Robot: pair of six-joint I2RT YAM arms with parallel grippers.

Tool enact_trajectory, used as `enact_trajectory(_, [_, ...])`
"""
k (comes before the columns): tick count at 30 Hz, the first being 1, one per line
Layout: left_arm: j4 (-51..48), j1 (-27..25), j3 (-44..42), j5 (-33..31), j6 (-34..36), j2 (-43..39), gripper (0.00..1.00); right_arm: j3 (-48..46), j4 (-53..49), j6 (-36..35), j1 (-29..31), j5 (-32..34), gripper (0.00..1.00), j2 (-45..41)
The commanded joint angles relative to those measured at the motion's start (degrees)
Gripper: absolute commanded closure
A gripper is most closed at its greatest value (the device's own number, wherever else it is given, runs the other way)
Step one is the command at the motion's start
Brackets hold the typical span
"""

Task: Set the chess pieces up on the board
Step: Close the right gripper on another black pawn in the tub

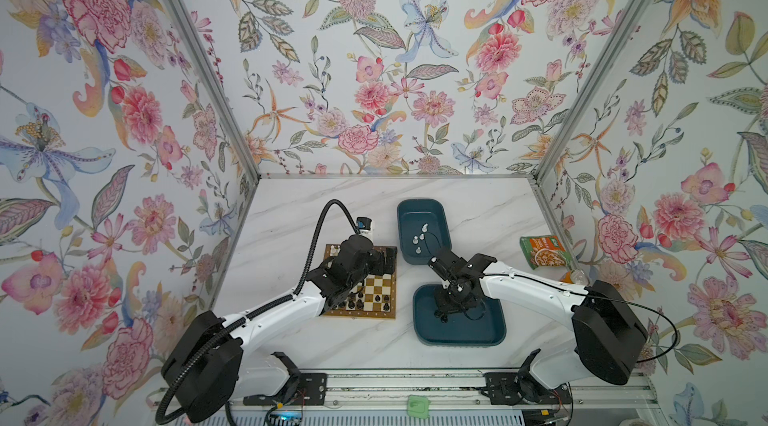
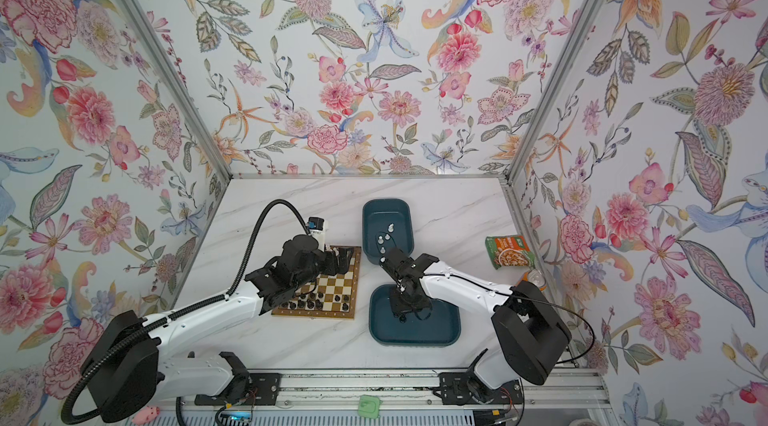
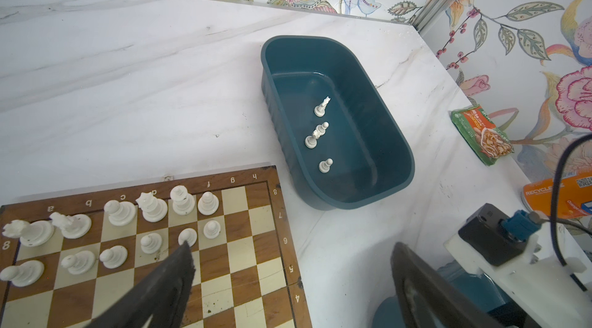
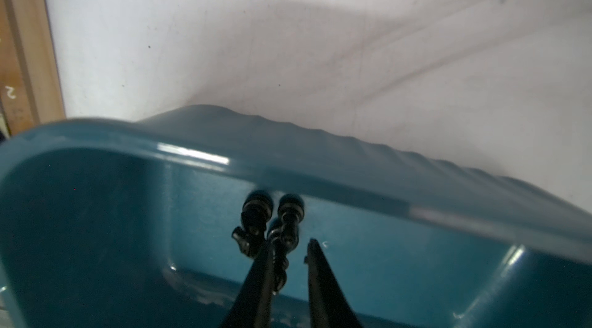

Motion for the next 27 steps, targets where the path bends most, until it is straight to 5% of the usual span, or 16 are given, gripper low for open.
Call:
enact_trajectory(1, [-0.86, -0.21, 1.89, -0.86, 1.15, 0.42, 0.03, -0.76, 0.53, 0.74, -0.5, -0.39, 0.79, 1.33])
enact_trajectory(27, [-1.03, 1.08, 1.18, -0.63, 0.71, -0.71, 0.03, -1.99, 2.69, 0.49, -0.94, -1.35, 0.88, 3.3])
